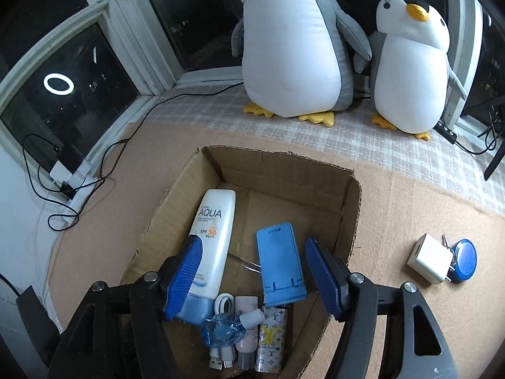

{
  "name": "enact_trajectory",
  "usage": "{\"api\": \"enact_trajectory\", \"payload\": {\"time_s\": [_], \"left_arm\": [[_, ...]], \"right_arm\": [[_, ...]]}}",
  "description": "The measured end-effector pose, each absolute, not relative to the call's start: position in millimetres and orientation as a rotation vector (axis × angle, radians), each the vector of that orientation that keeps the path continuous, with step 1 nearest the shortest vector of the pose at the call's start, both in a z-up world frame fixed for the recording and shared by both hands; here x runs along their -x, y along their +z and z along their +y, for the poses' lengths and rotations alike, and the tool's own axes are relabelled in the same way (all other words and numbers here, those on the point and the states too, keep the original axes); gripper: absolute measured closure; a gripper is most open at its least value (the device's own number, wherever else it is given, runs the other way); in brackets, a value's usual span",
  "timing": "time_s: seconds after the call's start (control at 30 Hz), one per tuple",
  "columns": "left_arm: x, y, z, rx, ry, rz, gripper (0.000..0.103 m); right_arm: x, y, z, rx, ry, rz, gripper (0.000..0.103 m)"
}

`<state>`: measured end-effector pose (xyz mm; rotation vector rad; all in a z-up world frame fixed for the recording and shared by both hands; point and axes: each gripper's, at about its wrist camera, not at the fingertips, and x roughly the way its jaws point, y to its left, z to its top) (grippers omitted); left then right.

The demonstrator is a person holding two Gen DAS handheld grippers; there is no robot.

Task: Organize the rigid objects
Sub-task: 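Carry the phone stand into the box and open the right gripper, then move the right gripper to the white charger plug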

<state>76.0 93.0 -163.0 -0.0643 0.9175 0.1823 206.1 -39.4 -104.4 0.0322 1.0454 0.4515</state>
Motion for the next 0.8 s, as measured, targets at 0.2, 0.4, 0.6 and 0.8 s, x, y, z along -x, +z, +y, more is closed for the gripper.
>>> {"api": "enact_trajectory", "payload": {"time_s": [0.2,0.4,0.6,0.8], "left_arm": [[-76.0,-163.0,92.8,0.064,0.183,0.918,0.086],[-76.0,-163.0,92.9,0.063,0.183,0.918,0.086],[-76.2,-161.5,94.2,0.059,0.184,0.92,0.086],[-77.2,-161.0,94.1,0.046,0.188,0.924,0.086]], "right_arm": [[-203.4,-104.0,-41.0,-0.036,0.456,1.043,0.039],[-198.4,-99.1,-50.4,-0.082,0.51,1.035,0.039],[-186.1,-81.8,-73.8,-0.126,0.573,0.951,0.039],[-185.6,-71.8,-115.4,-0.08,0.602,0.927,0.039]]}}
